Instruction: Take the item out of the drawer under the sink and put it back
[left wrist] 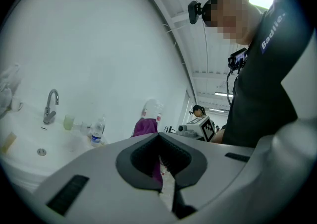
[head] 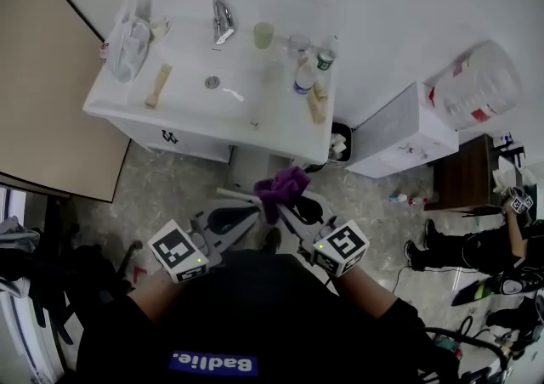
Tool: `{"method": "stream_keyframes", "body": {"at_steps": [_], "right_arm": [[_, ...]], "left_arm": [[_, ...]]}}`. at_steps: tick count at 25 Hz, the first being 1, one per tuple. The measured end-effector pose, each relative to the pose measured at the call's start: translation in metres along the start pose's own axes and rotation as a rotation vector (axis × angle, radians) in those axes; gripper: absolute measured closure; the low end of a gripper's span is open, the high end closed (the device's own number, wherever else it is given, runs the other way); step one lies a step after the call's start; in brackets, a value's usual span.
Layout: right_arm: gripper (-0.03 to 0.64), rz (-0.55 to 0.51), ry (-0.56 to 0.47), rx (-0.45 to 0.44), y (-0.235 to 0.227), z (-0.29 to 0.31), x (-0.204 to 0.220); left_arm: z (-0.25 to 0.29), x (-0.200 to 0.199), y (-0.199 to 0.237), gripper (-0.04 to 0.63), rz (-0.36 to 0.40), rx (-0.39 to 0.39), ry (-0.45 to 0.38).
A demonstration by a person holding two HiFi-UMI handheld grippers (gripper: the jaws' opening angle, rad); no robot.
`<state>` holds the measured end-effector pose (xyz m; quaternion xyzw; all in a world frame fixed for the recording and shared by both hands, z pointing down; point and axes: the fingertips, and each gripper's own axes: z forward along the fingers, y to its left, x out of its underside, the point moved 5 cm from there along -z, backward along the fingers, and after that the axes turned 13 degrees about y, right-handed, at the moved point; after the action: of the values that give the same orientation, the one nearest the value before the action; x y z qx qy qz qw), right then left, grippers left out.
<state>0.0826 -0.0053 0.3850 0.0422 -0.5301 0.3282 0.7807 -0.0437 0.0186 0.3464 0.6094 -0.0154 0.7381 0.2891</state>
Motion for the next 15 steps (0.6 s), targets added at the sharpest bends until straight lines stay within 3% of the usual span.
{"method": "stream_keyframes", "body": {"at_steps": [15], "right_arm": [[0.534, 0.063, -0.168, -0.033, 0.029, -0.04, -0.022]], "left_arm": [[0.008, -0.005, -0.008, 0.606, 0.033, 0.035, 0.019]]}}
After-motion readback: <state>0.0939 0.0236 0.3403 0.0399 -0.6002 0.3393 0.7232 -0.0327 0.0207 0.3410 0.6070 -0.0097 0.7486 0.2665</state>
